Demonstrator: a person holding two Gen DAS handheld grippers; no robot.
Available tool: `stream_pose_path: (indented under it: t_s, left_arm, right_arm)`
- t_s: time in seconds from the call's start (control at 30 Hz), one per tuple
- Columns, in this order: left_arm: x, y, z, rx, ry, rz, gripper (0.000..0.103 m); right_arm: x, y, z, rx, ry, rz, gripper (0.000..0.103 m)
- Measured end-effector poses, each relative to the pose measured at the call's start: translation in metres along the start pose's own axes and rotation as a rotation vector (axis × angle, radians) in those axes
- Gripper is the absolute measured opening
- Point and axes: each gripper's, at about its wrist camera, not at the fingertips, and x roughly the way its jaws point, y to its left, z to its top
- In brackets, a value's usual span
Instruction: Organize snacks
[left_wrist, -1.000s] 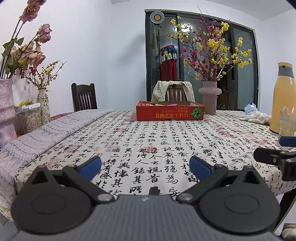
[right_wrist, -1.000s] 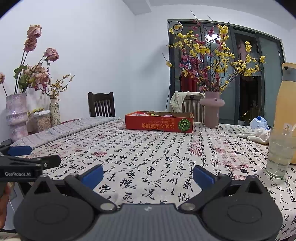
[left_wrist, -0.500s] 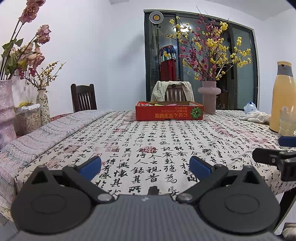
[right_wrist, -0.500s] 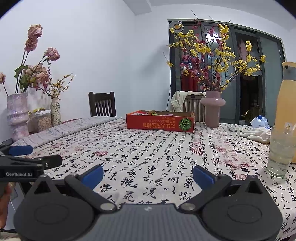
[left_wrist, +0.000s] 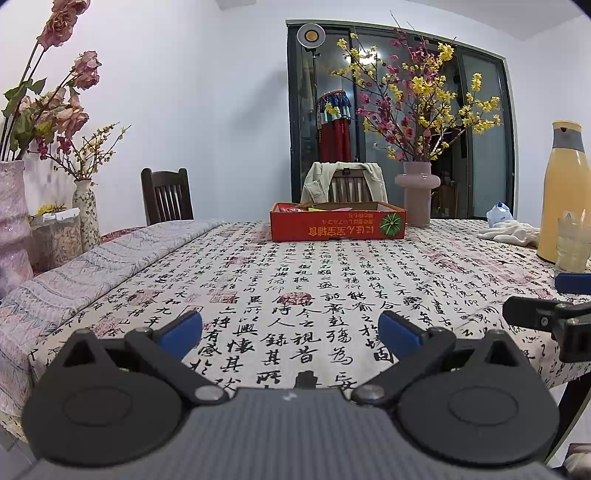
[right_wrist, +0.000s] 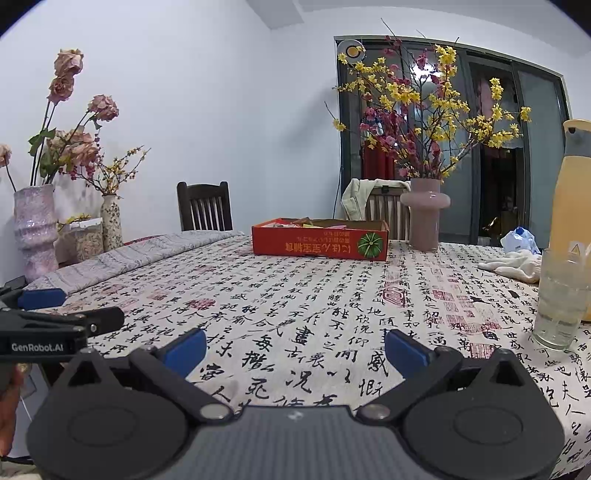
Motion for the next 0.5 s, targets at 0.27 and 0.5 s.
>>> stream_pose_path:
  t_s: [0.27,0.5]
  left_arm:
    - [0.0,0.0004,0.0002,0.001,-0.002,-0.001,0.103]
    - [0.0002,0.0005,0.0,0.001,0.0,0.001,0.103]
  right_arm:
    - [0.0003,0.0007,-0.0009,-0.001,-0.001,-0.001,0.103]
    - [0.0004,0.001,-0.0007,-0.001,-0.001,-0.001,0.103]
